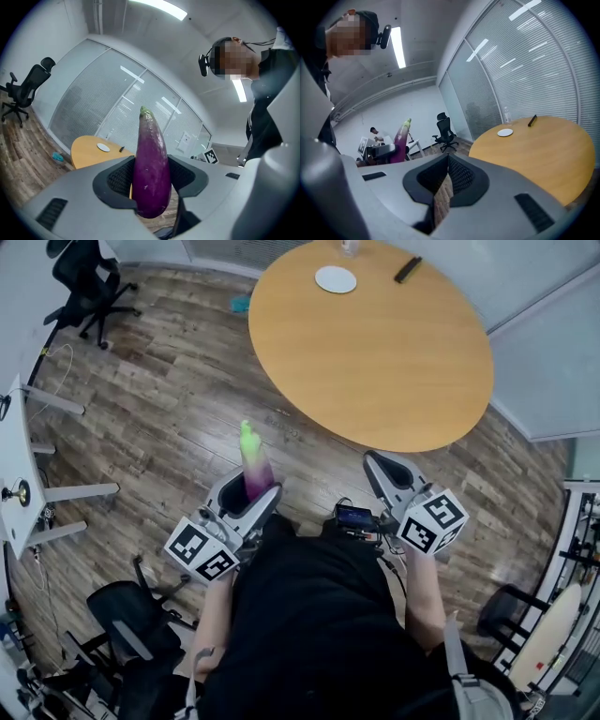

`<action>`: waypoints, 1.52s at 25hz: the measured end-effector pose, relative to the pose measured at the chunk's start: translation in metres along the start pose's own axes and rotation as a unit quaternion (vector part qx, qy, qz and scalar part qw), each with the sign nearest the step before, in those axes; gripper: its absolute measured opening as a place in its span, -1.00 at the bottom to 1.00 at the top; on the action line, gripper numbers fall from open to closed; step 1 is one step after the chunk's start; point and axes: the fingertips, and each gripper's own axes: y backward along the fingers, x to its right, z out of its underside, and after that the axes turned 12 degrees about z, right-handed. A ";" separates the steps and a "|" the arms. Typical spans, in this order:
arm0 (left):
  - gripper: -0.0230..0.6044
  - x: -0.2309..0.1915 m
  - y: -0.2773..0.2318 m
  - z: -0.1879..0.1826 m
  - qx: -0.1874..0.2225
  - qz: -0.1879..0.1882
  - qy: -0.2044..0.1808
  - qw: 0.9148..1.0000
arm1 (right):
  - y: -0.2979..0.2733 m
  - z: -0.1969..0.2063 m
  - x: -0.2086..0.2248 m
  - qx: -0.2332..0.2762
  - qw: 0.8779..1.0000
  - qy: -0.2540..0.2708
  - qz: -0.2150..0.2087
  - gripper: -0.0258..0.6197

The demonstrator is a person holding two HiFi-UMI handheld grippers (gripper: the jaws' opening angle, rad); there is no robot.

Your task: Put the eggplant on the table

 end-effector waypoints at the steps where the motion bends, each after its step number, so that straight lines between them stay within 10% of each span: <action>1: -0.20 -0.006 0.009 -0.003 0.003 -0.003 -0.001 1.000 | -0.009 0.001 -0.008 -0.002 1.000 0.002 -0.003 -0.87; 16: -0.20 -0.078 0.157 -0.047 0.039 -0.073 -0.006 0.997 | -0.105 0.005 -0.117 -0.017 1.000 0.013 -0.018 -0.86; 38: -0.20 -0.235 0.107 -0.136 0.041 -0.108 0.000 0.993 | -0.282 -0.090 -0.042 -0.016 1.000 -0.016 0.015 -0.86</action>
